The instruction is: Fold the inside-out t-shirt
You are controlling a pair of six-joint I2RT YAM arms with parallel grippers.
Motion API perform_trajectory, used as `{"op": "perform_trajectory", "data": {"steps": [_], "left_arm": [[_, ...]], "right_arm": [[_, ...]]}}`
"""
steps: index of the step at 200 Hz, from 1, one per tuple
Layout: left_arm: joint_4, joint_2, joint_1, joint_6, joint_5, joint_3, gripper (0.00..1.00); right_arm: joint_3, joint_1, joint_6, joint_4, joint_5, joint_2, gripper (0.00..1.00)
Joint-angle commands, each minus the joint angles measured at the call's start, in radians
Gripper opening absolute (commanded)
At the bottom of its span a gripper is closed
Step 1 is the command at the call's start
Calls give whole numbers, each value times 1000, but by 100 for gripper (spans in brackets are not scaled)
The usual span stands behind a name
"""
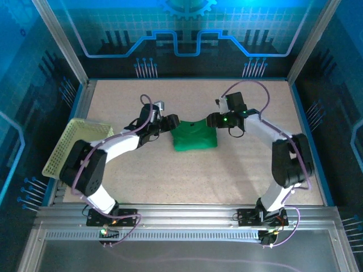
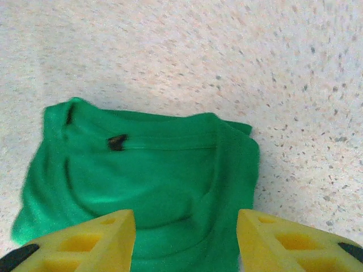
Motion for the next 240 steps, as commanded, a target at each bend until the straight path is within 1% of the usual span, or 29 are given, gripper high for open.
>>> {"op": "perform_trajectory", "data": {"steps": [1, 19, 33, 42, 63, 74, 85, 95, 99, 102, 126, 163, 173, 180, 199, 218, 240], "left_arm": [[-62, -90, -1, 9, -58, -104, 63], [-62, -210, 3, 5, -103, -197, 65], [-64, -315, 6, 15, -142, -259, 68], [-78, -379, 8, 26, -170, -285, 72], [-120, -484, 33, 43, -202, -325, 77], [-140, -521, 54, 43, -199, -338, 80], [-143, -552, 72, 43, -196, -355, 84], [-143, -575, 85, 43, -191, -366, 90], [-145, -582, 88, 41, -189, -369, 97], [-147, -588, 91, 41, -188, -371, 99], [-162, -619, 101, 53, -186, -377, 99], [-171, -633, 124, 58, -186, -385, 99], [-173, -633, 128, 57, -186, -385, 99], [-174, -635, 132, 58, -185, -385, 99], [-182, -638, 139, 61, -184, -384, 99], [-194, -652, 149, 66, -186, -387, 99], [-200, -667, 161, 78, -187, -393, 99]], "right_arm": [[-20, 121, -60, -107, 132, -67, 52], [-14, 236, -52, -144, 233, -57, 55], [12, 301, -30, -174, 301, -16, 58], [35, 333, -16, -198, 331, 22, 61], [81, 370, 8, -211, 355, 110, 65], [112, 369, 21, -229, 367, 157, 66], [143, 358, 20, -253, 380, 214, 67], [160, 338, 14, -258, 383, 247, 67], [161, 326, 11, -258, 386, 258, 67], [164, 318, 8, -259, 390, 265, 67], [171, 228, -31, -269, 405, 287, 66], [197, 42, -91, -281, 385, 292, 66], [220, -9, -110, -289, 347, 298, 65], [232, -35, -135, -288, 357, 303, 66], [323, -113, -195, -365, 352, 347, 66], [378, -195, -251, -369, 337, 396, 66], [430, -279, -317, -365, 358, 444, 65]]}}
